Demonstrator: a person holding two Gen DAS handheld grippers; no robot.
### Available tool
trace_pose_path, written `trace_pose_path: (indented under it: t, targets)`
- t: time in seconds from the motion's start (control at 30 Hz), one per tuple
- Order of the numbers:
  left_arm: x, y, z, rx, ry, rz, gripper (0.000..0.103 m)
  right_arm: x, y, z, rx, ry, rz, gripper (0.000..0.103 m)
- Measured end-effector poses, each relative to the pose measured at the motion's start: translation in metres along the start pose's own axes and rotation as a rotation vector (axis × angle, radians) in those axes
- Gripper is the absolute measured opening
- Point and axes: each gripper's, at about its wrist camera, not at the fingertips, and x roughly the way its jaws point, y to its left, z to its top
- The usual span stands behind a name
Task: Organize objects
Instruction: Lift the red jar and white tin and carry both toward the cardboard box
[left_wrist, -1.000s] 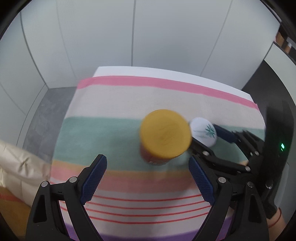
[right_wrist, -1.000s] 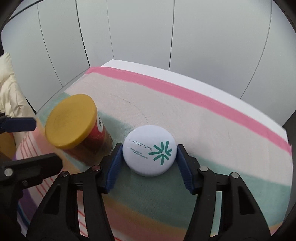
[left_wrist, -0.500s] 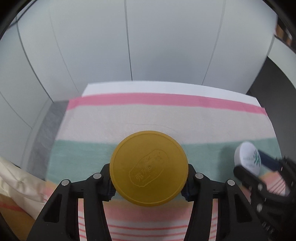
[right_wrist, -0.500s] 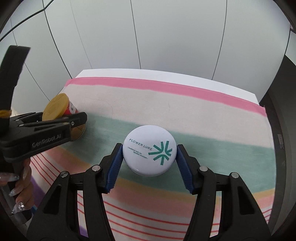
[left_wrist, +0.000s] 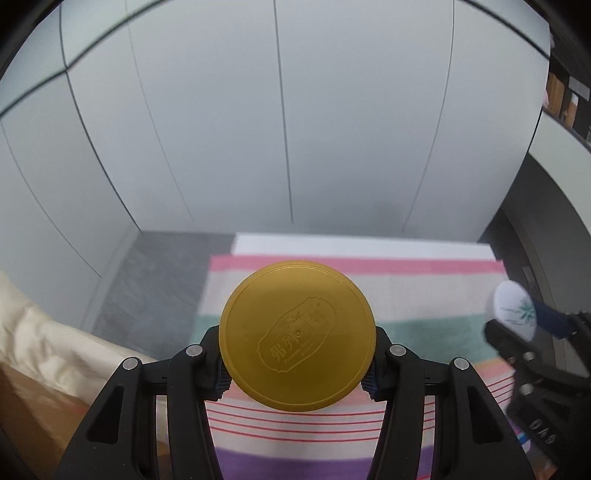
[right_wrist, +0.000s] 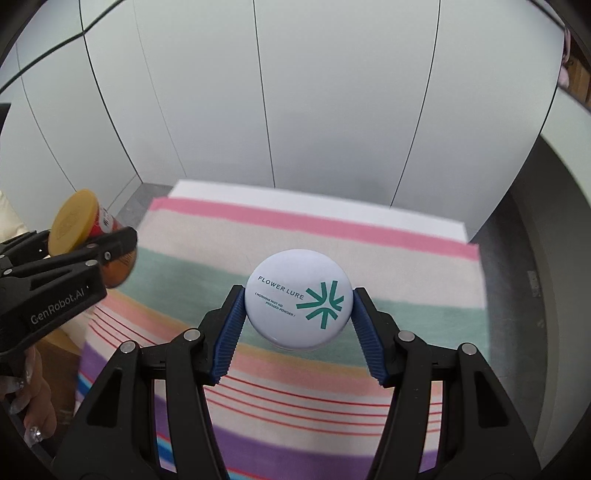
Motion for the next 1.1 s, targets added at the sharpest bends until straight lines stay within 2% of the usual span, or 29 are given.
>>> trace_pose_path:
  t: [0.27, 0.5, 0.67, 0.9, 1.1]
  targets:
    - [-0.105, 0.019, 0.035, -0.027, -0.089, 0.009, 0.054, -0.115, 0.012, 0.042, -0.002, -0.097, -0.026, 0.06]
    - [-0.185, 0.021, 0.045, -0.023, -0.097, -0.003, 0.054, -0.203, 0.01, 0.063, 0.021, -0.169, -0.026, 0.06]
    - [-0.22, 0.025, 0.042, -0.031, -0.111, -0.004, 0.054, -0.238, 0.007, 0.06, 0.046, -0.192, -0.036, 0.06]
    - [-0.238, 0.037, 0.03, -0.05, -0.094, 0.01, 0.054, -0.268, 0.009, 0.05, 0.04, -0.205, -0.044, 0.06]
    - [-0.254, 0.043, 0.015, -0.056, -0.093, 0.021, 0.054, -0.284, 0.006, 0.028, 0.043, -0.208, -0.051, 0.06]
